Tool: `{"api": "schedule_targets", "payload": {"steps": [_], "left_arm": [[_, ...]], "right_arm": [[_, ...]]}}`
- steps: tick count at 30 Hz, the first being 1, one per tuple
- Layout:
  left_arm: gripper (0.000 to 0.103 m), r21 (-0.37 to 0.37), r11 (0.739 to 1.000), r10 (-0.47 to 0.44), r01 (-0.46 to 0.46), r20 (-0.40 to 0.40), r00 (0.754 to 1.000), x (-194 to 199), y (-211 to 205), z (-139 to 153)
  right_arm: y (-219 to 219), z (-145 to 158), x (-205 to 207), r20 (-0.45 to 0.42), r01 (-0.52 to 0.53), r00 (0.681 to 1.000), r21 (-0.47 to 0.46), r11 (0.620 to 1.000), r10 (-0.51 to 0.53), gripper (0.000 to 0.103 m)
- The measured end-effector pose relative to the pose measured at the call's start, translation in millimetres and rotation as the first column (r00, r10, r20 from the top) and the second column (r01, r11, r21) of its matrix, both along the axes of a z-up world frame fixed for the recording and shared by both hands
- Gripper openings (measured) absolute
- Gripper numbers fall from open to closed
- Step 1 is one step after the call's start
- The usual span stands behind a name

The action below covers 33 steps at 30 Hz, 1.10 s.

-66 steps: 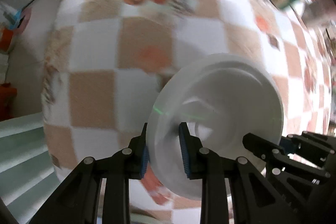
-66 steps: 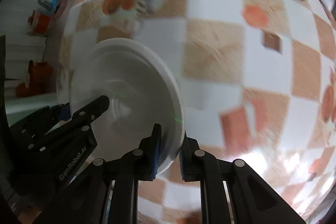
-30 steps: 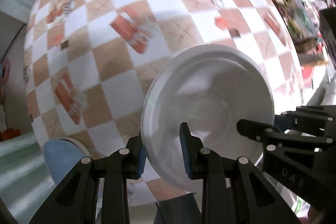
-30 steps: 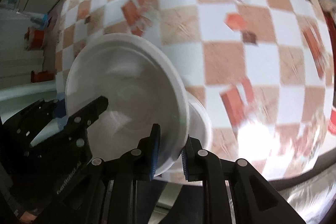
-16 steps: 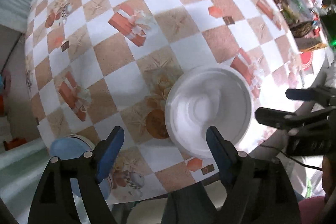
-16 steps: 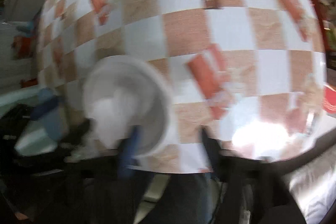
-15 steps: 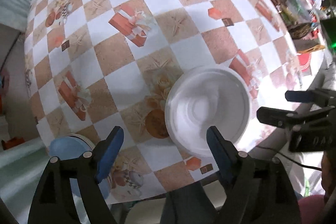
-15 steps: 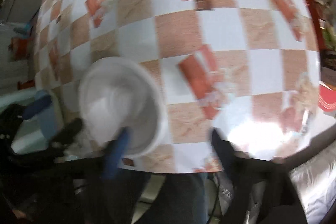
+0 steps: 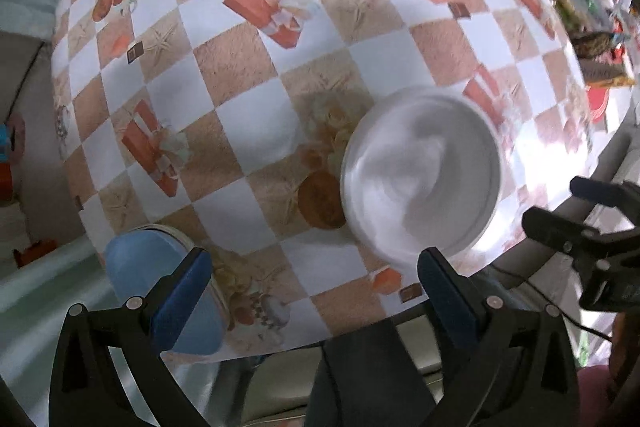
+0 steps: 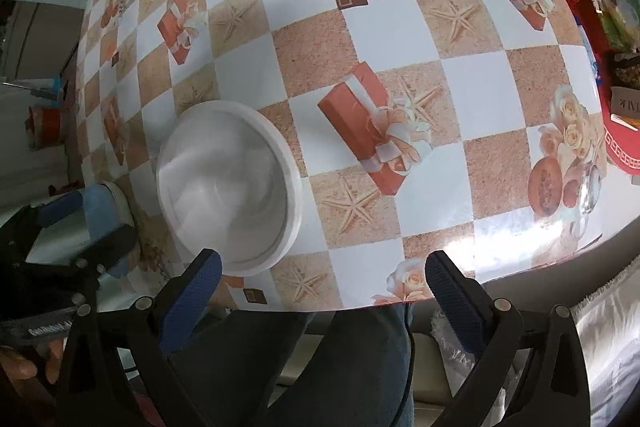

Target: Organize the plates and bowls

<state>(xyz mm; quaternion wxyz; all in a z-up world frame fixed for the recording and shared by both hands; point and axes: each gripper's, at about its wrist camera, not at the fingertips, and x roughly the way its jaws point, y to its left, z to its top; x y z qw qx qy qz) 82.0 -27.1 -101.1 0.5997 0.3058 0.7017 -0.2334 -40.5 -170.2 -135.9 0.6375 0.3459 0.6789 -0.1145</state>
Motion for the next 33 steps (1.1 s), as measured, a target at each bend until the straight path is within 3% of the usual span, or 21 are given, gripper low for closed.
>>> {"api": "schedule_targets", "payload": {"steps": [8,33], "left_arm": [[0.103,0.026,0.999,-0.029,0.028,0.020,0.999,-2.0,-1.3,2.9],[0.103,0.043,0.998,-0.039,0.039,0.010,0.999,-5.9,-0.9,-0.7]], "right_arm": [[-0.6,-10.0,-4.2,-0.020,0.045,0.999,0.051,0.998,-0.044,0.103],[-1.6,-17.0,-10.9,-0.052,0.067,0.997,0.068,0.995,-0.063,0.103]]}}
